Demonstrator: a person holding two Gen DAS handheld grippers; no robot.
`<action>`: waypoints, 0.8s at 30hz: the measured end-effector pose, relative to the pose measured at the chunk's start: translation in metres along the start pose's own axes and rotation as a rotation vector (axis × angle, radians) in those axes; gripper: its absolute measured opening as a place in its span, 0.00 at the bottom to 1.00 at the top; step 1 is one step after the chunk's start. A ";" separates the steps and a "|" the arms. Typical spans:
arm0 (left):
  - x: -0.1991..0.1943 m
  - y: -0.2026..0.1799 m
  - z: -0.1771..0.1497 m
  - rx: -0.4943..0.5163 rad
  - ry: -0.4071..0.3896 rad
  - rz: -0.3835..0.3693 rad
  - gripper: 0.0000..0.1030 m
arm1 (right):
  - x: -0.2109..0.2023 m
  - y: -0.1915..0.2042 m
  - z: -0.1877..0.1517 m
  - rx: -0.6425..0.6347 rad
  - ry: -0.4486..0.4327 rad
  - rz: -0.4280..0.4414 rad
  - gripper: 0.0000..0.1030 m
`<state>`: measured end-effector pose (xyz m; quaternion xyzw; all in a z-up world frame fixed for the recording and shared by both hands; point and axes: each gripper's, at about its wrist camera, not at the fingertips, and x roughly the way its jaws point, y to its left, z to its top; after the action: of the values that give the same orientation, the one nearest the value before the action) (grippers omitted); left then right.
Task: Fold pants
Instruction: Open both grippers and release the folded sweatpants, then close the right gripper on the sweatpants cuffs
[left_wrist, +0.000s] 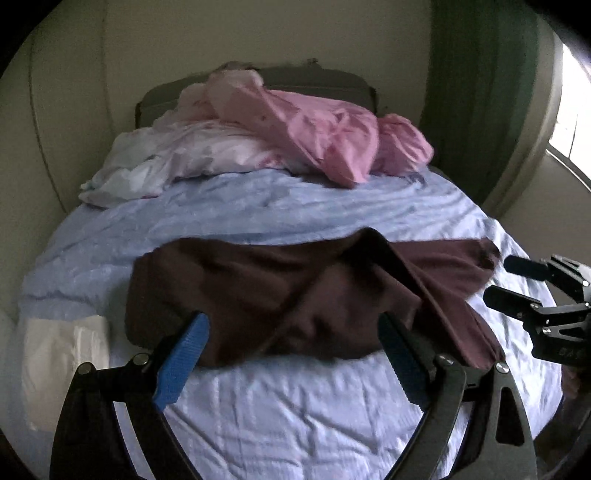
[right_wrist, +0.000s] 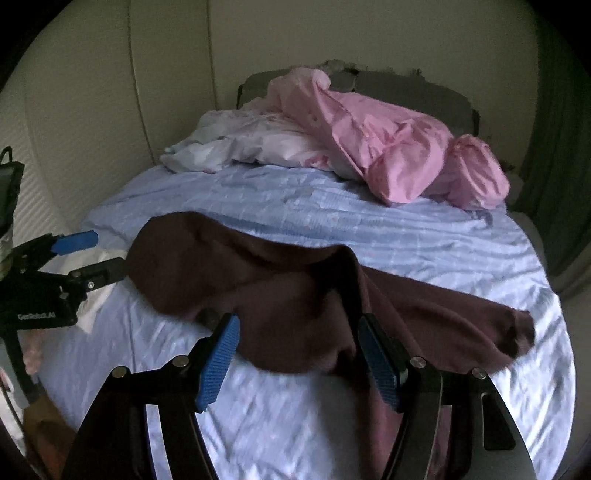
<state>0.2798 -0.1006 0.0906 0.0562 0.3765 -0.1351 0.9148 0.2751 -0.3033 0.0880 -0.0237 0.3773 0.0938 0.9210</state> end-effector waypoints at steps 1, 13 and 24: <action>-0.003 -0.008 -0.007 0.003 -0.001 0.007 0.91 | -0.008 -0.001 -0.009 -0.010 -0.004 -0.004 0.66; 0.025 -0.087 -0.104 0.026 0.100 -0.095 0.91 | -0.017 -0.037 -0.125 -0.007 0.138 -0.021 0.66; 0.069 -0.136 -0.130 0.051 0.212 -0.120 0.91 | 0.031 -0.071 -0.193 0.030 0.303 -0.050 0.65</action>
<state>0.1996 -0.2184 -0.0503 0.0708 0.4703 -0.1924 0.8584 0.1766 -0.3905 -0.0732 -0.0331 0.5126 0.0606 0.8558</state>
